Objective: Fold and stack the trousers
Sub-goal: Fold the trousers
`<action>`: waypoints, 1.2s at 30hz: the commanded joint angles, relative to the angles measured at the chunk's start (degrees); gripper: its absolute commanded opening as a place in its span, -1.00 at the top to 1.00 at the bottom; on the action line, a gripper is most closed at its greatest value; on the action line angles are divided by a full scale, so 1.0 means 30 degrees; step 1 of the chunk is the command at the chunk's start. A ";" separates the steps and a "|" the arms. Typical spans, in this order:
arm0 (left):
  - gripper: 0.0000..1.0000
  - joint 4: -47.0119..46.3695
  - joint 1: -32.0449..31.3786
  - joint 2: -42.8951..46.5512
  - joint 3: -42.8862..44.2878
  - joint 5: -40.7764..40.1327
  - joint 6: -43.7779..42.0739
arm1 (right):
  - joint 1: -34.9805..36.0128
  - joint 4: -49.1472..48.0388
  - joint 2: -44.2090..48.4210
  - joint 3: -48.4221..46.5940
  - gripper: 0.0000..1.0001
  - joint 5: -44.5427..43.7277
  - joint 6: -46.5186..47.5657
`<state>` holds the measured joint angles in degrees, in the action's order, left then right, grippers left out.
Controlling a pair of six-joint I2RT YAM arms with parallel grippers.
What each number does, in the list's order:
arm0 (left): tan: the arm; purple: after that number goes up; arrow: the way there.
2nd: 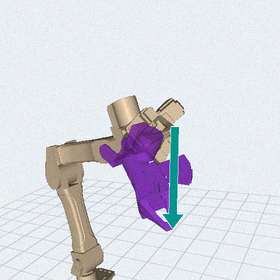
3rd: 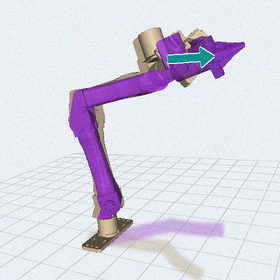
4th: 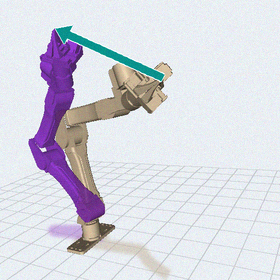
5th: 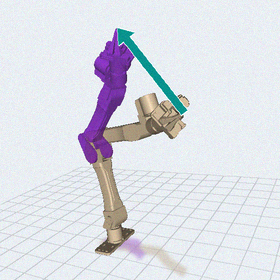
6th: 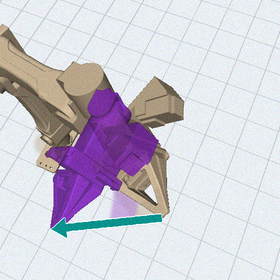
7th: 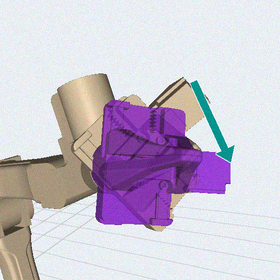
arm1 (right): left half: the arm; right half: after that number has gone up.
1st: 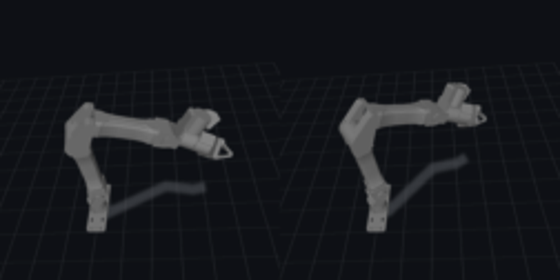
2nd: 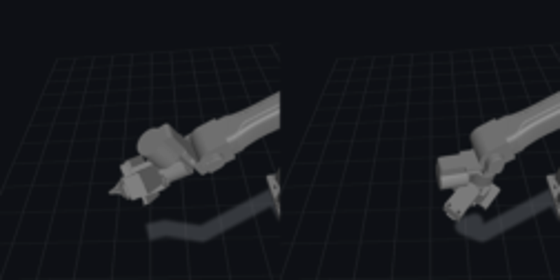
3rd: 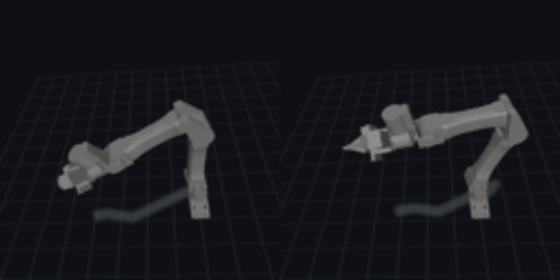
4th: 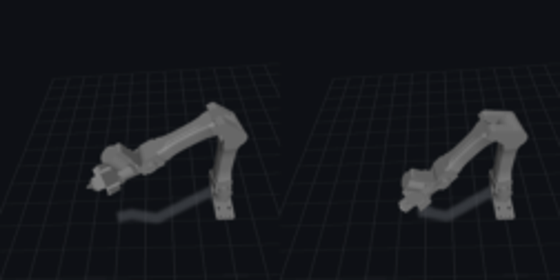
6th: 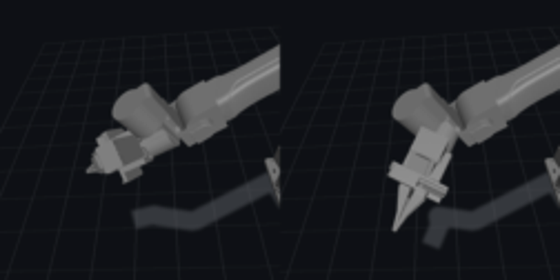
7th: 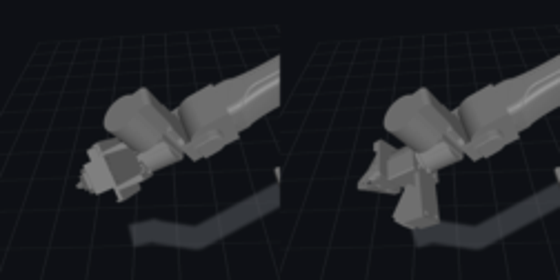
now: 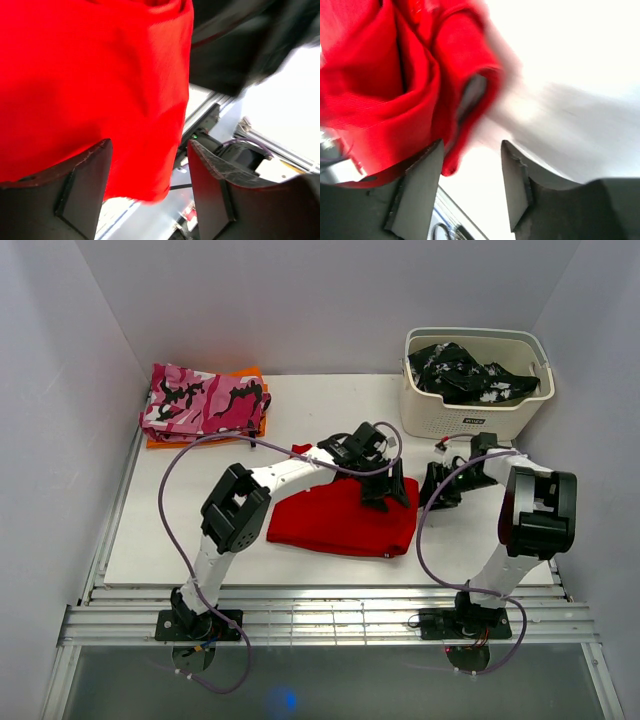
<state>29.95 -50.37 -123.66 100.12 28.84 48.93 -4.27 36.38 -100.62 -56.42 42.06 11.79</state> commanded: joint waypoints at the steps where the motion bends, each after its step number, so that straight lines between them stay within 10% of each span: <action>1: -0.46 0.0649 0.1026 0.2777 -0.0556 -0.0530 -0.1979 | -0.2259 0.3336 0.0990 -0.2105 -0.13 -0.1654 0.3414; 8: -0.51 -0.0840 0.5764 0.6586 -0.4450 0.5459 -0.6576 | -0.3119 0.7937 0.2044 -0.6675 -0.40 0.1314 0.6410; 14: -0.29 -0.3071 0.9371 0.8376 -0.9138 1.2266 -0.8339 | 0.1944 0.8355 0.2076 -0.5221 -0.28 0.6010 0.5856; 29: 0.00 -0.3717 1.3889 0.6208 -1.3774 0.8757 -1.0857 | 0.4647 0.3163 -0.2819 -0.4091 0.01 0.0745 0.3951; 36: -0.36 -0.2603 1.3715 1.0120 -1.2837 0.6737 -1.4332 | 0.3918 0.4572 0.1564 -0.5368 -0.41 0.0307 0.2636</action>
<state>21.30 -8.45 -103.35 58.33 52.10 14.50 9.26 49.17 -104.88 -72.27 45.65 22.06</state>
